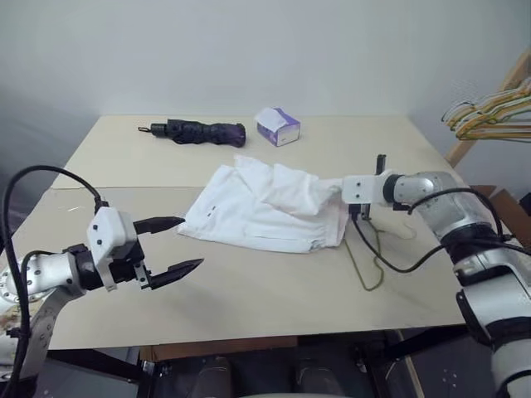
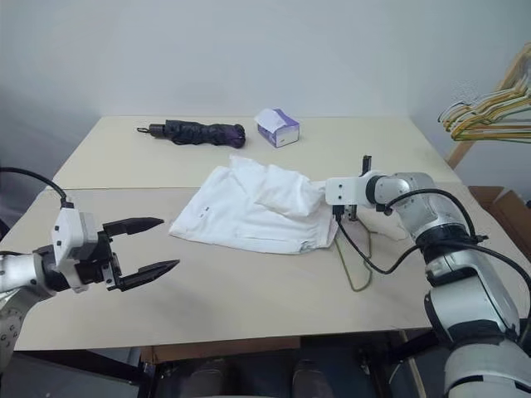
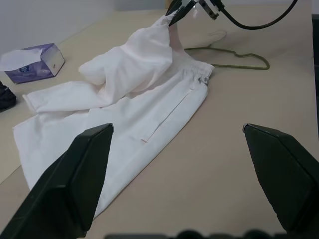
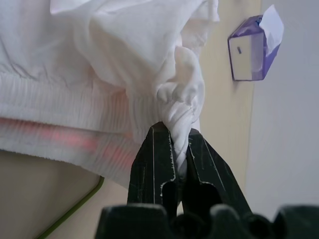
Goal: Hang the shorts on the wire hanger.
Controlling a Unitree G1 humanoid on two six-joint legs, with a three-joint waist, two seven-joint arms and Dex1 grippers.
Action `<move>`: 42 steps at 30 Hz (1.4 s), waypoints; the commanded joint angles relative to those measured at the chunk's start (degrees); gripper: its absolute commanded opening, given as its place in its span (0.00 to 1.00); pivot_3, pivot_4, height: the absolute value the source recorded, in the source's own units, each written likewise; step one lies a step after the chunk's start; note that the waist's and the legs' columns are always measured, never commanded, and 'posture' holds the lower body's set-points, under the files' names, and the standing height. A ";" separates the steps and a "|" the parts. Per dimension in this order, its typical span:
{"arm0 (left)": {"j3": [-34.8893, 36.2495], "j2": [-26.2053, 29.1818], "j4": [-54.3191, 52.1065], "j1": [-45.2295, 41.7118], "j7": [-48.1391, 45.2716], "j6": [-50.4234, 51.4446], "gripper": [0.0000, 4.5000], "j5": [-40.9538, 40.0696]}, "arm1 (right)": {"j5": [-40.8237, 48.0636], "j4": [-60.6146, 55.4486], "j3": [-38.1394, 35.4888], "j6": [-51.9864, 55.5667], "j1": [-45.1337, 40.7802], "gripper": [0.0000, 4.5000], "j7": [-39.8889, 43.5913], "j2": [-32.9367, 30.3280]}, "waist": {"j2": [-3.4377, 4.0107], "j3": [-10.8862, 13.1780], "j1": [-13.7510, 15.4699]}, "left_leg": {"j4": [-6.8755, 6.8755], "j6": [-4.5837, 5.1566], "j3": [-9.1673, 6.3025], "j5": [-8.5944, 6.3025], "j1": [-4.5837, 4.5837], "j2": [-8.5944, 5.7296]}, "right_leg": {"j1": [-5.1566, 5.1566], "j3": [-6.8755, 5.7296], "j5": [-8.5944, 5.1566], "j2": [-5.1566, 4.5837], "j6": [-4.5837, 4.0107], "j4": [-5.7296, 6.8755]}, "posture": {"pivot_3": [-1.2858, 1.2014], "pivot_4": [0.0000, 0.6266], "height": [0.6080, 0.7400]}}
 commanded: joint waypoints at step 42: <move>-2.22 1.11 1.60 -2.83 -2.92 -1.20 1.00 1.39 | -23.22 -45.54 1.84 24.85 25.14 0.01 3.58 1.09 | 0.23 -0.33 -0.08 | 0.02 -0.01 0.06 -0.01 0.14 0.00 | 0.02 0.02 -0.09 0.00 0.00 0.13 | 0.54 0.01 1.00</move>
